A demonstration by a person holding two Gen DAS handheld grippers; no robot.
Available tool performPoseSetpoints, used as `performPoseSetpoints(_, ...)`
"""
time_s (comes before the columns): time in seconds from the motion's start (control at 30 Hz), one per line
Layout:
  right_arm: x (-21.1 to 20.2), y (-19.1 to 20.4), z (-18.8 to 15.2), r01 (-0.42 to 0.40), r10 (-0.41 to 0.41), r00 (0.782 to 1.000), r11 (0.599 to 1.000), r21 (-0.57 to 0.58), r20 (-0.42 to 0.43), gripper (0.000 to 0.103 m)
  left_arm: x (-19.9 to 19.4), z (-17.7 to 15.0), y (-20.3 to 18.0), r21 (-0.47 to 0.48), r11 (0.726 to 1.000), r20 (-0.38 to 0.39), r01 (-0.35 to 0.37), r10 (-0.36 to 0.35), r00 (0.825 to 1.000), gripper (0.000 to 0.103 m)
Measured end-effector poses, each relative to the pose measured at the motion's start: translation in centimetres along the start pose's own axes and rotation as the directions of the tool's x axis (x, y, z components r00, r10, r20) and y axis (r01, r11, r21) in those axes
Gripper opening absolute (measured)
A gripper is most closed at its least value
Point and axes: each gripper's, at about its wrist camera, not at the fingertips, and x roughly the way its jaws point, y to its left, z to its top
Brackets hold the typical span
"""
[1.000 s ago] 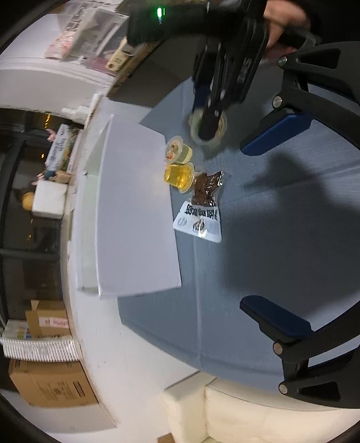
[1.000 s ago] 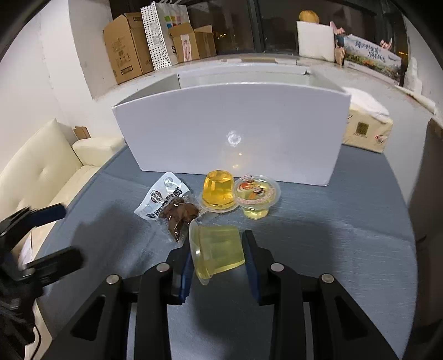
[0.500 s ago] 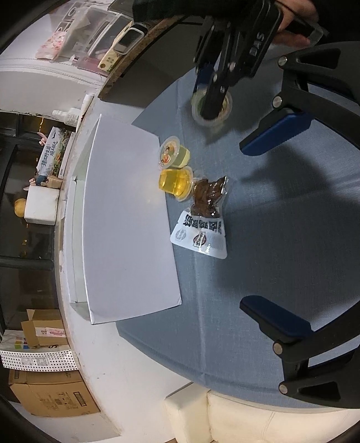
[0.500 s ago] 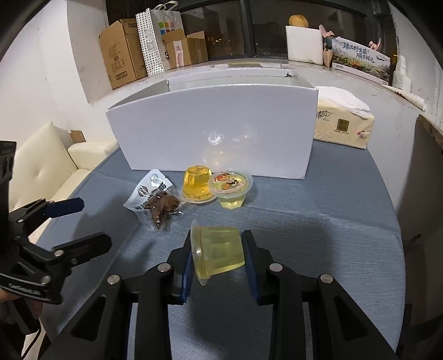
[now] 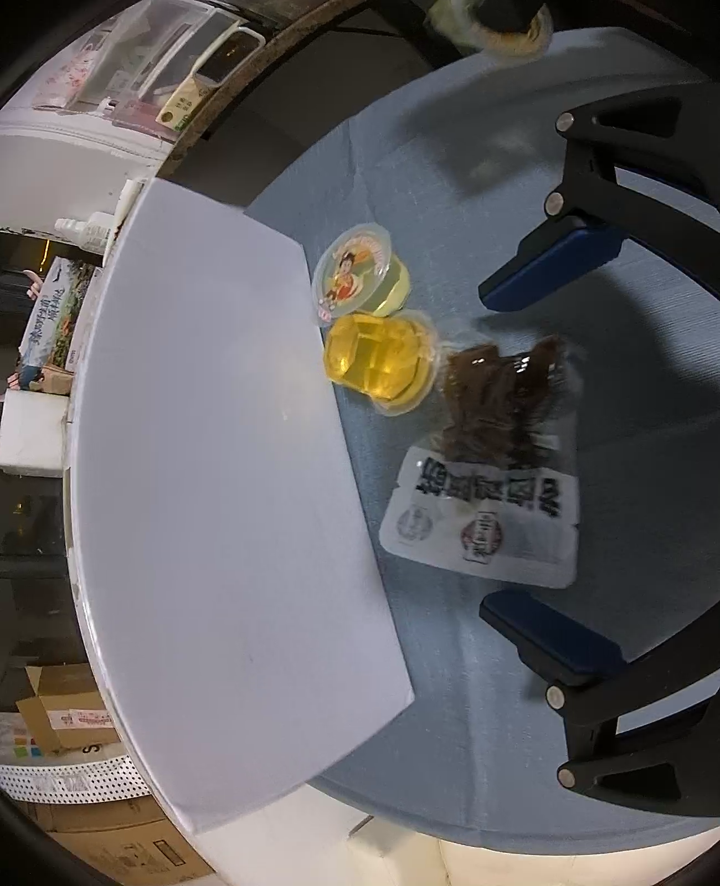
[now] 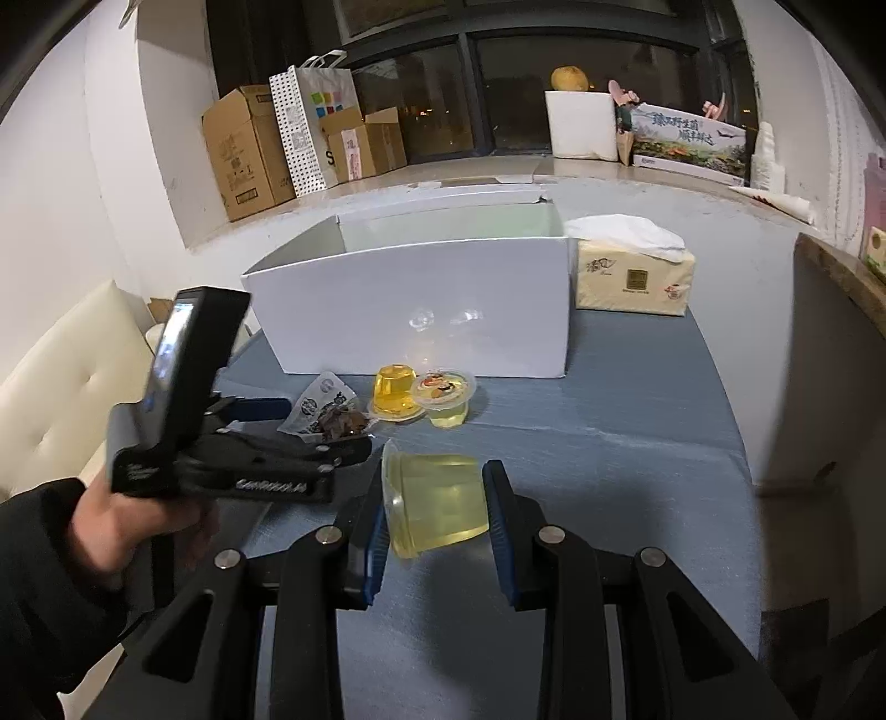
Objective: Organize snacks
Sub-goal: 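Grasp the clear brown snack packet with the left gripper while the right holds its cup, then carry the brown packet and green cup into the box and open both grippers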
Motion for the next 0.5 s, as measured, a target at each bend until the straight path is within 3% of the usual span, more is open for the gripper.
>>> performPoseSetpoints(0.17,-0.1,-0.6,-0.1,-0.007,0.007,1.000,1.000,0.020,0.001,0.034,0.0,0.2,-0.6,0.040,0.998,0.019,-0.044,0.043,0.999,0.090)
performPoseSetpoints(0.3,-0.1,-0.5,-0.3,-0.010,0.010,1.000,1.000,0.026,0.003,0.034,-1.2,-0.1,-1.0,0.061,0.998,0.068,-0.026,0.022,0.997,0.065)
performPoseSetpoints(0.33,0.0,-0.3,-0.3,-0.012,0.012,1.000,1.000,0.024,0.002,0.034,-1.5,-0.1,-1.3,0.076,0.997,0.080,-0.024,0.018,0.997,0.050)
performPoseSetpoints(0.5,0.0,0.0,-0.3,-0.016,0.016,1.000,1.000,0.019,0.003,0.034,-1.8,0.1,-1.3,0.070,0.997,0.072,-0.014,0.009,0.997,0.048)
